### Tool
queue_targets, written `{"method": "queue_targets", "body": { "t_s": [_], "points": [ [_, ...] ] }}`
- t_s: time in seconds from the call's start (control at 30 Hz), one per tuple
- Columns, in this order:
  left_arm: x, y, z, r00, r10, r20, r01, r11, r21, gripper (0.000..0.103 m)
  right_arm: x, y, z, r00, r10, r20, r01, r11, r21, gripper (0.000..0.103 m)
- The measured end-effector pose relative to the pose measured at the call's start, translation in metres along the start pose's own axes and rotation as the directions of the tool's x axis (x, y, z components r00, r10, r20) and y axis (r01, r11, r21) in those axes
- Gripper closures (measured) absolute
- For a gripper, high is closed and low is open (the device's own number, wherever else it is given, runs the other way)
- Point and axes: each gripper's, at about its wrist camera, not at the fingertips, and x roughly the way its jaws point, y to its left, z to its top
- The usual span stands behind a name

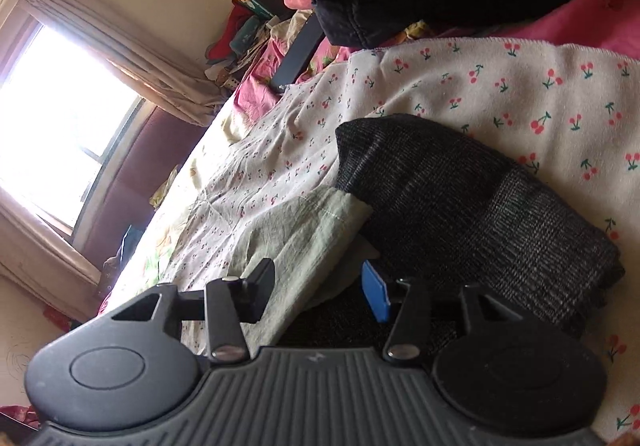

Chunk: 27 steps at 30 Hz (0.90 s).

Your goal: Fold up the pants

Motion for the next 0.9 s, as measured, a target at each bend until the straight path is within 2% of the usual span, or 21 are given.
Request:
{"method": "queue_targets", "body": {
  "t_s": [0.07, 0.13, 0.27, 0.37, 0.47, 0.6, 0.7, 0.73, 0.77, 0.8, 0.83, 0.9],
  "points": [
    [-0.004, 0.0, 0.001, 1.0, -0.005, 0.001, 0.005, 1.0, 0.003, 0.045, 0.006, 0.004, -0.003, 1.0, -0.008, -0.029, 0.007, 0.999, -0.031, 0.051],
    [-0.006, 0.001, 0.002, 1.0, -0.003, 0.002, 0.003, 1.0, -0.006, 0.045, 0.012, 0.004, -0.001, 0.998, -0.069, 0.011, 0.07, 0.997, -0.036, 0.048],
    [-0.007, 0.004, 0.003, 1.0, -0.013, 0.007, 0.013, 0.999, -0.034, 0.045, 0.027, -0.012, -0.002, 0.998, 0.025, -0.057, -0.018, 0.992, 0.123, 0.048],
    [-0.004, 0.003, 0.004, 1.0, -0.009, 0.002, 0.009, 1.0, -0.02, 0.044, 0.031, -0.015, -0.006, 1.0, 0.017, -0.004, -0.017, 0.99, 0.137, 0.048],
    [-0.004, 0.0, 0.006, 1.0, -0.016, 0.003, 0.016, 1.0, -0.015, 0.044, 0.037, -0.023, 0.001, 0.997, 0.066, 0.035, -0.073, 0.966, 0.25, 0.048],
    [-0.002, -0.001, 0.008, 1.0, -0.025, 0.008, 0.026, 1.0, -0.013, 0.044, 0.038, -0.016, 0.0, 0.996, 0.094, -0.001, -0.091, 0.969, 0.228, 0.048],
    [0.0, -0.003, 0.01, 1.0, -0.028, 0.008, 0.028, 1.0, -0.009, 0.044, 0.046, -0.015, 0.002, 0.997, 0.082, -0.008, -0.078, 0.974, 0.213, 0.049],
    [0.0, -0.004, 0.011, 1.0, -0.027, 0.007, 0.027, 1.0, -0.007, 0.044, 0.049, -0.015, 0.005, 0.996, 0.085, -0.007, -0.081, 0.973, 0.214, 0.053],
    [-0.001, -0.004, 0.012, 1.0, -0.028, 0.008, 0.028, 1.0, -0.006, 0.044, 0.052, -0.014, 0.008, 0.996, 0.086, -0.01, -0.082, 0.973, 0.215, 0.077],
    [-0.002, -0.004, 0.013, 0.999, -0.03, 0.011, 0.03, 1.0, -0.005, 0.044, 0.055, -0.012, 0.011, 0.993, 0.11, -0.031, -0.1, 0.966, 0.239, 0.095],
    [-0.004, -0.005, 0.014, 0.999, -0.033, 0.017, 0.033, 0.999, -0.006, 0.044, 0.055, -0.01, 0.015, 0.987, 0.158, -0.032, -0.144, 0.953, 0.266, 0.098],
    [-0.009, -0.005, 0.016, 0.998, -0.041, 0.042, 0.041, 0.999, -0.007, 0.044, 0.04, 0.004, 0.025, 0.977, 0.207, 0.044, -0.211, 0.956, 0.204, 0.098]
  ]
}}
